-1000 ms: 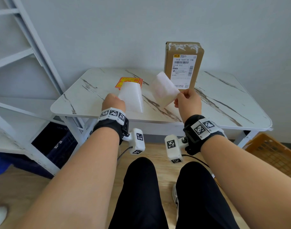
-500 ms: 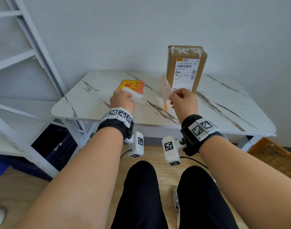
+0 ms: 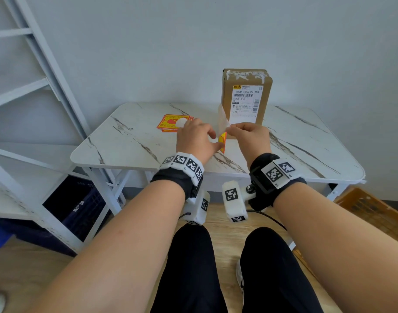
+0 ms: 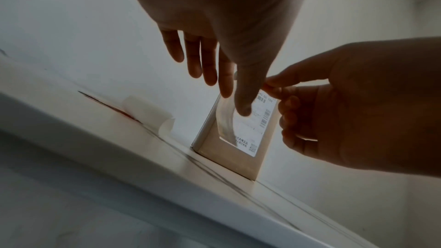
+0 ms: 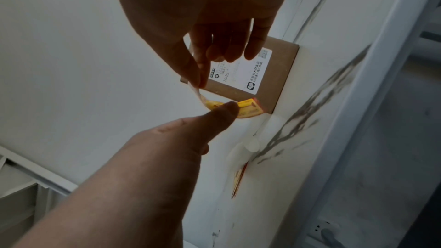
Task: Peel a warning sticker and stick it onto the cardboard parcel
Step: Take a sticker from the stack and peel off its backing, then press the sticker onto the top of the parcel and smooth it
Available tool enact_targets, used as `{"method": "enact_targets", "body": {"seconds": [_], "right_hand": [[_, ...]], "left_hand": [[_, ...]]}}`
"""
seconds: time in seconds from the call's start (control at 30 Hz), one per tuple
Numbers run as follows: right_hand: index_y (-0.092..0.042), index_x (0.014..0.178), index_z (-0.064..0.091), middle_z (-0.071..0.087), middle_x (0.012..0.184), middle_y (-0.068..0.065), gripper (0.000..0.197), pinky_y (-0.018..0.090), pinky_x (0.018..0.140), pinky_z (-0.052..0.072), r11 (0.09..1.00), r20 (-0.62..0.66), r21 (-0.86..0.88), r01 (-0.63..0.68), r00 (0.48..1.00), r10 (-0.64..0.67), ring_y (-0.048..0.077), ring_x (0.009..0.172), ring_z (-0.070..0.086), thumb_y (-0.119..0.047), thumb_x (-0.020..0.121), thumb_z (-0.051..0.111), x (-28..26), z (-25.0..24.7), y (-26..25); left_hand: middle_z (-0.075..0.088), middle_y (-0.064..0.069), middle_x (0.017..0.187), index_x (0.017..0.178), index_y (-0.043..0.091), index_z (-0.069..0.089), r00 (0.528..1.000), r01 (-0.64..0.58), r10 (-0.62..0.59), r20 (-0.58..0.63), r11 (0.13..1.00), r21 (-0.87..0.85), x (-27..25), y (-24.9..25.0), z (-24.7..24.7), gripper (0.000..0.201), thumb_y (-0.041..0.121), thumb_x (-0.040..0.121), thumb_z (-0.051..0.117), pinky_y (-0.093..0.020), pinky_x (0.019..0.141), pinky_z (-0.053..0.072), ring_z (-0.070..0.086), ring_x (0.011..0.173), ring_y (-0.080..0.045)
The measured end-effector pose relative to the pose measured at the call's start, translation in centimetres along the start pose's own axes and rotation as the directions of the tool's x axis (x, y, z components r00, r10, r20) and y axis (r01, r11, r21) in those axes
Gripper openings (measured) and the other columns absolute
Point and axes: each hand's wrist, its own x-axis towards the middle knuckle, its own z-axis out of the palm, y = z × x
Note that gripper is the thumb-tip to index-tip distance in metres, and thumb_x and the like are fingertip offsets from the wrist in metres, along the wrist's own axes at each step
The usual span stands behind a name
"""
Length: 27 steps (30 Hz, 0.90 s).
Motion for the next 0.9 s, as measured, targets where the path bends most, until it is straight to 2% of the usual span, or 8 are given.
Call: {"method": "enact_targets", "body": {"seconds": [0.17, 0.3, 0.43, 0.53, 0.6, 0.73, 0.83, 0.9], "right_hand": [[-0.002, 0.068, 0.072, 0.061, 0.054, -0.003, 0.017, 0.025, 0.061, 0.041, 1.0, 0.029, -0.014, 0.004, 1.0, -0.004, 0.002, 0.049, 0.049, -0.014, 0.079, 0.067, -0.4, -0.7, -0.1], [0.008, 0.084, 0.07, 0.068, 0.073, 0.013, 0.019, 0.014, 0.061, 0.048, 0.999, 0.078, 0.019, 0.028, 0.997, -0.029, 0.01, 0.061, 0.057, -0.01, 0.079, 0.069, -0.8, -1.2, -0.3], [-0.005, 0.078, 0.069, 0.068, 0.075, 0.005, 0.011, 0.024, 0.07, 0.047, 0.999, 0.073, 0.029, 0.041, 0.996, -0.043, 0.014, 0.073, 0.058, -0.003, 0.078, 0.058, -0.8, -1.5, -0.8], [-0.016, 0.087, 0.065, 0.064, 0.086, 0.004, 0.013, 0.028, 0.069, 0.043, 0.997, -0.053, -0.041, 0.063, 0.996, -0.065, 0.018, 0.079, 0.057, -0.011, 0.08, 0.055, 0.2, -2.2, -0.9], [-0.017, 0.096, 0.064, 0.065, 0.1, 0.007, 0.015, 0.031, 0.074, 0.046, 0.989, -0.102, -0.133, 0.07, 0.991, -0.084, 0.021, 0.089, 0.06, -0.02, 0.082, 0.058, 1.0, -2.7, -1.1], [-0.012, 0.114, 0.066, 0.068, 0.108, 0.005, 0.032, 0.03, 0.076, 0.045, 0.988, -0.126, -0.153, 0.038, 0.99, -0.058, 0.018, 0.091, 0.061, -0.028, 0.087, 0.06, 2.2, -3.3, -2.0], [-0.013, 0.11, 0.065, 0.07, 0.103, 0.005, 0.025, 0.03, 0.074, 0.048, 0.993, -0.148, -0.101, 0.052, 0.987, -0.067, 0.02, 0.09, 0.064, -0.019, 0.085, 0.061, 2.7, -3.7, -2.9], [-0.016, 0.108, 0.059, 0.067, 0.095, 0.005, 0.027, 0.029, 0.067, 0.048, 0.997, -0.17, -0.045, 0.057, 0.983, -0.064, 0.023, 0.085, 0.064, -0.009, 0.082, 0.058, 3.0, -4.0, -3.6]], "left_hand": [[0.067, -0.001, 0.108, 0.092, 0.024, 0.076, 1.0, -0.007, 0.007, -0.016, 1.0, -0.021, -0.4, 0.6, -0.2, 0.026, 0.044, 0.086, 0.06, -0.038, 0.091, 0.041, 0.052, 0.112, -0.026], [0.067, -0.001, 0.106, 0.093, 0.024, 0.076, 0.999, 0.042, -0.042, 0.007, 0.998, -0.056, 0.1, 0.4, -0.5, 0.021, 0.036, 0.088, 0.059, -0.043, 0.094, 0.045, 0.056, 0.108, -0.026], [0.069, -0.006, 0.097, 0.082, 0.018, 0.072, 0.989, 0.146, -0.143, 0.033, 0.98, -0.137, 0.9, 0.3, -1.4, 0.02, 0.029, 0.089, 0.057, -0.043, 0.091, 0.049, 0.062, 0.096, -0.03], [0.057, -0.011, 0.076, 0.065, 0.014, 0.056, 0.971, 0.24, -0.227, 0.077, 0.918, -0.317, 1.8, 0.4, -2.5, 0.026, 0.024, 0.089, 0.056, -0.033, 0.072, 0.042, 0.054, 0.077, -0.03], [0.049, -0.01, 0.071, 0.067, 0.013, 0.054, 0.965, 0.263, -0.229, 0.13, 0.87, -0.418, 2.2, 1.0, -3.4, 0.025, 0.022, 0.091, 0.056, -0.03, 0.068, 0.032, 0.045, 0.073, -0.024], [0.052, -0.011, 0.079, 0.08, 0.01, 0.056, 0.965, 0.243, -0.158, 0.211, 0.845, -0.476, 3.2, 2.5, -4.6, 0.018, 0.02, 0.094, 0.054, -0.028, 0.069, 0.031, 0.045, 0.076, -0.021], [0.05, -0.008, 0.072, 0.077, 0.01, 0.055, 0.96, 0.243, -0.132, 0.247, 0.831, -0.501, 3.8, 3.4, -5.0, 0.02, 0.021, 0.093, 0.054, -0.029, 0.067, 0.032, 0.044, 0.075, -0.022], [0.055, -0.009, 0.082, 0.079, 0.01, 0.057, 0.959, 0.249, -0.133, 0.252, 0.819, -0.518, 4.3, 3.9, -5.2, 0.018, 0.023, 0.091, 0.057, -0.029, 0.069, 0.036, 0.048, 0.072, -0.022]]}}
